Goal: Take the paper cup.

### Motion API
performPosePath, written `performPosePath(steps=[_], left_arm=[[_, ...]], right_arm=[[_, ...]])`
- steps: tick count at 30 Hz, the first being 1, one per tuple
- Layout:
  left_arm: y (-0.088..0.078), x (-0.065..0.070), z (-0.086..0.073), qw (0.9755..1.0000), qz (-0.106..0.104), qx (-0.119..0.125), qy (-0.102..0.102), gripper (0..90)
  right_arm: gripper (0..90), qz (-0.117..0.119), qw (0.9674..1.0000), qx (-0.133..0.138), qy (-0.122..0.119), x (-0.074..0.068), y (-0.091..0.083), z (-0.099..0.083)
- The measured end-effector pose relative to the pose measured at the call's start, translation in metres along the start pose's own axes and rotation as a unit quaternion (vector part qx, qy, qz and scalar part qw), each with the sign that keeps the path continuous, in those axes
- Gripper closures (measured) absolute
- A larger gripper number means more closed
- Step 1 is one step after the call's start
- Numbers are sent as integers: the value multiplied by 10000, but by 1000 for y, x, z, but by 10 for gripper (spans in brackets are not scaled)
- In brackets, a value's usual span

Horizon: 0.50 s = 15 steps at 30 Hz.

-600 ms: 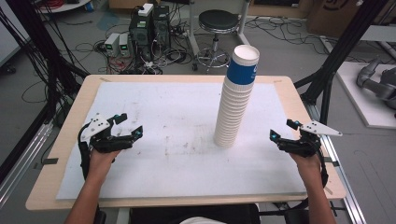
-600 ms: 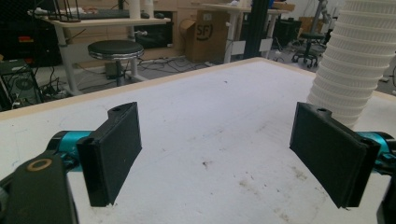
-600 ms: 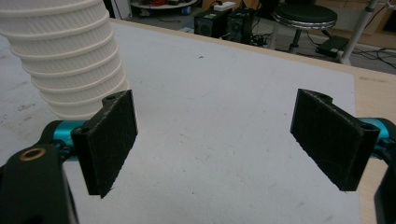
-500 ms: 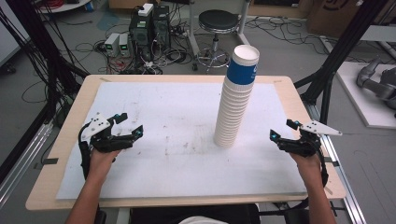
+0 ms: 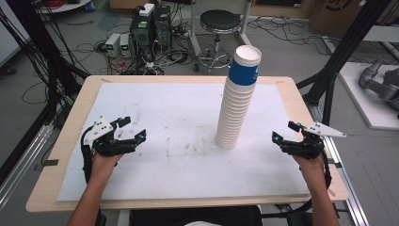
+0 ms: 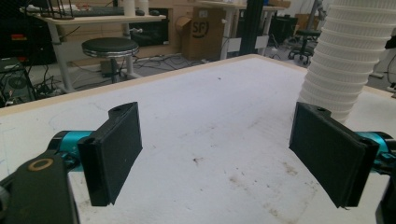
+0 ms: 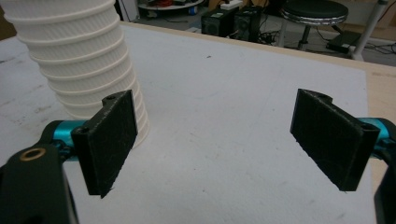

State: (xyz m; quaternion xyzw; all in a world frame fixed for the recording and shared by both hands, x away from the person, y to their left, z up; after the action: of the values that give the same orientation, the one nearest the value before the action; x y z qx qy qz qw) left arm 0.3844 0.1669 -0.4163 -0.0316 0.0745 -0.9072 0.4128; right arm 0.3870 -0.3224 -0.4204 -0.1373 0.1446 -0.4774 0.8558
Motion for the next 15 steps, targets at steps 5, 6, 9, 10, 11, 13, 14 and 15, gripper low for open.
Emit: performPosePath(steps=[5,6,9,10,11,13,14,15], left_arm=[[1,2,-5,10000,-20,-62,-23,168],[1,2,-6,10000,-33,-86,-19,168],[1,1,-9,9999,-25,-130,-39,168],[2,0,-10,9999,-18,-130,-48,168],[1,0,-10,9999,-20,-141,-50,168],[1,0,-10,9999,-5,-138,-56,168],[1,0,-10,9999,-10,-136,-49,168],[1,0,-10,9999,-10,-136,-49,168]], right_arm=[[148,70,10000,-45,-30,-3,5,1],[148,81,10000,-51,-5,-3,6,1],[148,90,9999,-68,-13,-1,8,1],[148,90,9999,-84,16,0,8,0],[148,90,9999,-84,16,0,8,0],[149,102,9999,-78,47,-1,7,1],[152,103,9999,-80,38,-1,7,1],[152,103,9999,-80,38,-1,7,1]])
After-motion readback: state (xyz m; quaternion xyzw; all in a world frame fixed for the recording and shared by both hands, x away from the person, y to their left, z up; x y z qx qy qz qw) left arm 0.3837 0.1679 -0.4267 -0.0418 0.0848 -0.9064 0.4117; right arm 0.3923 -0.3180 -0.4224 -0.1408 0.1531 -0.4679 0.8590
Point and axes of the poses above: each handheld gripper's, and its own axes: y roughly forward along the jaws, z roughly out of its top, x roughly to its right, the point moved 9 cm from there along y, roughly forward along the jaws, and after that the axes turned 4 degrees about y, right-handed, at the moved point
